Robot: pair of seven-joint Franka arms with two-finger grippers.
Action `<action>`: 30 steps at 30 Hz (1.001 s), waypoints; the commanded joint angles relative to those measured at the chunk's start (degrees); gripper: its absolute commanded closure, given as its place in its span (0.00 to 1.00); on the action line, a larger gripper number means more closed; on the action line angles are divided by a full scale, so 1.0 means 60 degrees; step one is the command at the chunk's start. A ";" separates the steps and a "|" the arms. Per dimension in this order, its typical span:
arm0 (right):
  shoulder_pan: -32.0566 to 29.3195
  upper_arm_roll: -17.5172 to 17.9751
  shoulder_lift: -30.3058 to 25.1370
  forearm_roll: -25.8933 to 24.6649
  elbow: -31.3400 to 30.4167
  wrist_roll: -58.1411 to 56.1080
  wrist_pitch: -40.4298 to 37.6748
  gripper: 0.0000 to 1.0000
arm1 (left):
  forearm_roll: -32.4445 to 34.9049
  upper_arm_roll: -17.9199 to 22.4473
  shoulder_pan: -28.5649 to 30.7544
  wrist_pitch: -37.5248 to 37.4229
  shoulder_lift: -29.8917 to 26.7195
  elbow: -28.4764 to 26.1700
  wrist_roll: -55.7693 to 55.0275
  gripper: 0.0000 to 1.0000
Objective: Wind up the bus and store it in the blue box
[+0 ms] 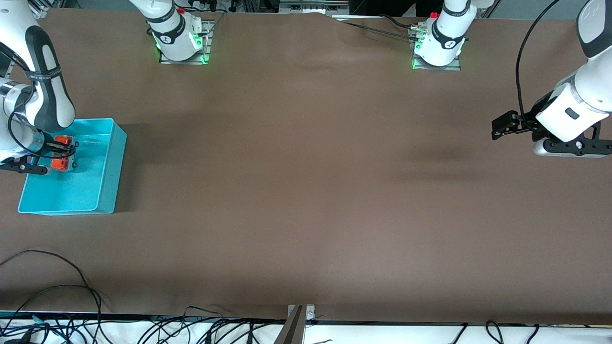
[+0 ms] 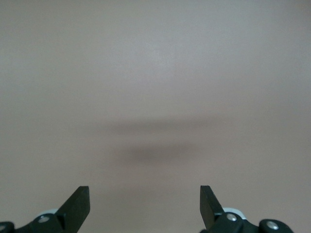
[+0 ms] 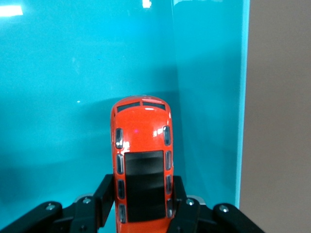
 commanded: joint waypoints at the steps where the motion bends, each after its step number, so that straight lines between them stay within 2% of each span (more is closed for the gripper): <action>1: -0.0256 0.0009 0.0538 -0.0163 0.0176 -0.0175 0.0424 1.00 | -0.0163 -0.0007 0.0002 -0.0093 -0.0019 0.0022 -0.0032 0.00; 15: -0.0257 0.0023 0.0671 -0.0148 -0.0073 -0.0058 0.0483 1.00 | -0.0163 -0.0007 0.0002 -0.0093 -0.0005 0.0022 -0.0032 0.00; 16: -0.0242 0.0038 0.0656 -0.0148 -0.0102 -0.0029 0.0454 0.86 | -0.0163 -0.0007 0.0002 -0.0093 -0.0019 0.0022 -0.0032 0.00; 17: -0.0242 0.0053 0.0627 -0.0134 -0.0117 -0.0028 0.0424 0.61 | -0.0163 -0.0007 0.0002 -0.0093 -0.0019 0.0022 -0.0032 0.00; 19: -0.0242 0.0082 0.0525 -0.0133 -0.0161 0.0001 0.0395 0.00 | -0.0163 0.0008 0.0002 -0.0093 -0.0005 0.0022 -0.0032 0.00; 30: -0.0183 0.0082 -0.0456 -0.0119 -0.0117 -0.0072 -0.1009 0.00 | -0.0163 0.0008 0.0002 -0.0093 -0.0019 0.0022 -0.0032 0.00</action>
